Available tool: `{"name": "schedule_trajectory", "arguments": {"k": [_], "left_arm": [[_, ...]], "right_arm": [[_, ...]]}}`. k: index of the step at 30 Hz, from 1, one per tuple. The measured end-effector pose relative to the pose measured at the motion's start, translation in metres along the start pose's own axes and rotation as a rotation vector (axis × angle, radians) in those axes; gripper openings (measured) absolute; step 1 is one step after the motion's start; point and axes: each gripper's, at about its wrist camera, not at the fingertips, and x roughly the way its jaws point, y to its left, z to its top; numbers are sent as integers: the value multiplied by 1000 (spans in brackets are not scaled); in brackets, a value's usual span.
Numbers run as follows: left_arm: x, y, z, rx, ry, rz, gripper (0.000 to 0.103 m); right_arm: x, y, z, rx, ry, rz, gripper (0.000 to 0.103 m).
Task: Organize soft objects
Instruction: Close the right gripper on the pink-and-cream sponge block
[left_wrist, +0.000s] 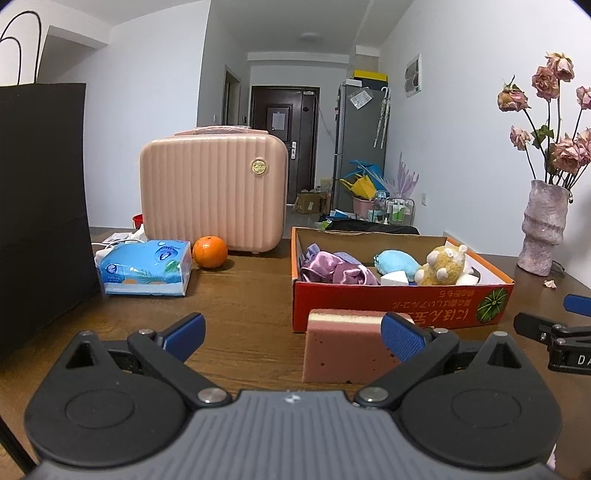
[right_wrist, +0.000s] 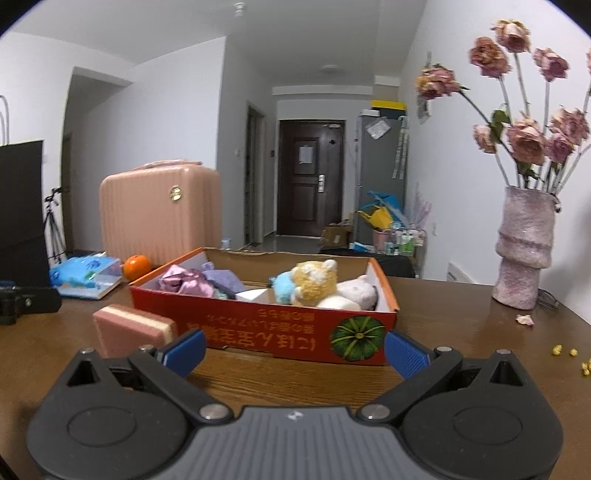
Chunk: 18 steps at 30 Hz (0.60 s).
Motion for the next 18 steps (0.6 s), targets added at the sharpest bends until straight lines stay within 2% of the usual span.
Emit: {"name": "schedule_trajectory", "arguments": {"k": [9,18], "left_arm": [[4,6,-3,21,36,-20,103],[9,19,-4,30,57,-15,103]], "right_arm": [[6,17,9,-49,50,80,103],[23,54,26,-188,94,154,103]]}}
